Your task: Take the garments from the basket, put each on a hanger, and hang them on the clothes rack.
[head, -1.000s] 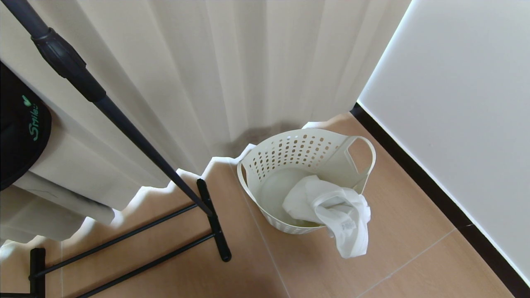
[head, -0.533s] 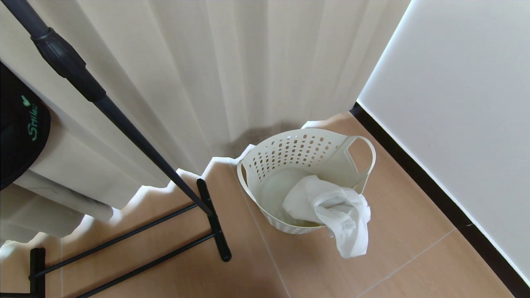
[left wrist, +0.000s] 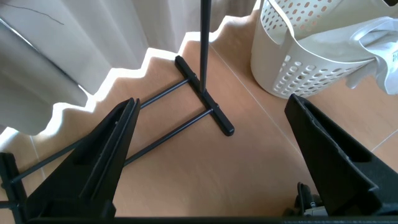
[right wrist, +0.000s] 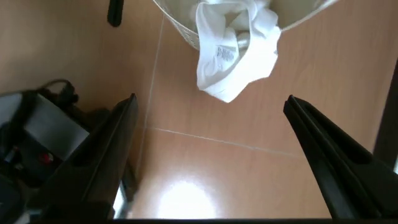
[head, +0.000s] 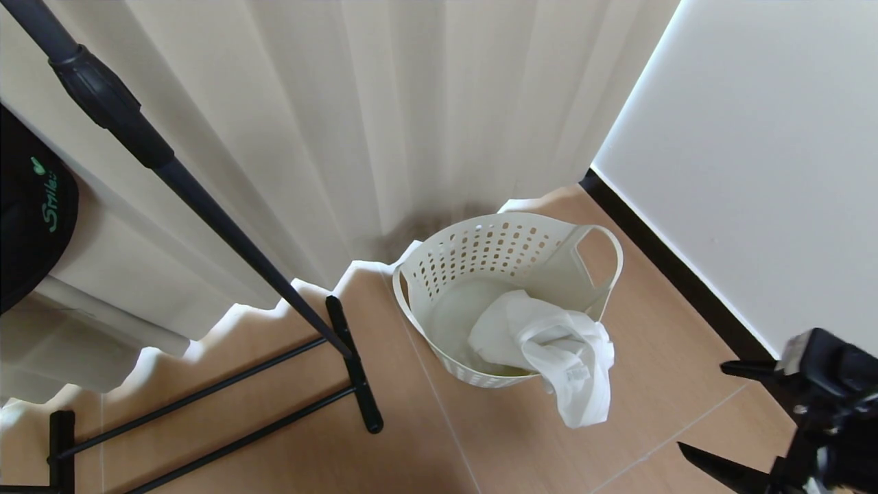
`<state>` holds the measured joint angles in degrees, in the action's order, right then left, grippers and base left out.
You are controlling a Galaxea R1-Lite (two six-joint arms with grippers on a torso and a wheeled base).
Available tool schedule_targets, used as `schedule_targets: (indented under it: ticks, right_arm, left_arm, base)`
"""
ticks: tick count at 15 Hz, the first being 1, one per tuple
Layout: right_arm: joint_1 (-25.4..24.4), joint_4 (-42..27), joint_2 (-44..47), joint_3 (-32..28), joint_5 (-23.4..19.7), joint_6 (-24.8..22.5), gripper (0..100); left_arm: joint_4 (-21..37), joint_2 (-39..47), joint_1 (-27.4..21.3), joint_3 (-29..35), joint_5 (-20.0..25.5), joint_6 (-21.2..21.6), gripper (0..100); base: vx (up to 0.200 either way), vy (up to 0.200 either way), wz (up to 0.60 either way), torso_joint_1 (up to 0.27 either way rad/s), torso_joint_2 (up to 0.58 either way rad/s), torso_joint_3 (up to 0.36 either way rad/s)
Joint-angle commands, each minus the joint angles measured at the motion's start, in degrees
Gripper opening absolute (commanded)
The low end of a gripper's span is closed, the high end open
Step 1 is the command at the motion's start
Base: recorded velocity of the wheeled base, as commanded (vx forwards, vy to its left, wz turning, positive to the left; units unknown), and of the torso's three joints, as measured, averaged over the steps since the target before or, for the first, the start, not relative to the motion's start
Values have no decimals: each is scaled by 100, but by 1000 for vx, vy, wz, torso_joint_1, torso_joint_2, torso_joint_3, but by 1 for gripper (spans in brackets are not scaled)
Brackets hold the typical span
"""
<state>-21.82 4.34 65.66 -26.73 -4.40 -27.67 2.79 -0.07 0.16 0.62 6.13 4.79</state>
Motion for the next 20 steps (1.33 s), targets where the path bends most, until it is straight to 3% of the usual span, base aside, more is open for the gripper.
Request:
schedule_targets:
  ticks: [1, 3, 4, 6, 8, 9, 11, 20]
  right_arm:
    - [-209, 14, 1784, -895, 247, -1812, 100]
    - [-200, 32, 2443, -1431, 1117, -2515, 100]
    - [-209, 58, 3041, -1879, 1890, -2752, 100]
    - [-226, 85, 3612, -2328, 2312, -2726, 100]
    - [-226, 129, 3955, -2609, 2409, -2717, 100]
    - [-217, 823, 4456, -2776, 2532, -2673, 100]
    - [-200, 1341, 4658, -2811, 2558, -2691, 100]
    - [-209, 1535, 5194, -2969, 2664, -2673, 100]
  left_arm:
    - [-7, 7, 2, -1, 2, -4, 100]
    - [2, 7, 2, -1, 2, -4, 100]
    - [-7, 7, 2, -1, 2, -4, 100]
    - [2, 7, 2, -1, 2, -4, 100]
    - [-7, 7, 2, -1, 2, -4, 100]
    - [2, 7, 2, -1, 2, 4, 100]
    - [-7, 7, 2, -1, 2, -4, 100]
    - [2, 7, 2, -1, -7, -4, 100]
  base:
    - [0, 0, 0, 0, 0, 0]
    - [0, 0, 0, 0, 0, 0]
    - [0, 0, 0, 0, 0, 0]
    - [0, 0, 0, 0, 0, 0]
    - [0, 0, 0, 0, 0, 0]
    - [0, 0, 0, 0, 0, 0]
    - [0, 0, 0, 0, 0, 0]
    - [0, 0, 0, 0, 0, 0]
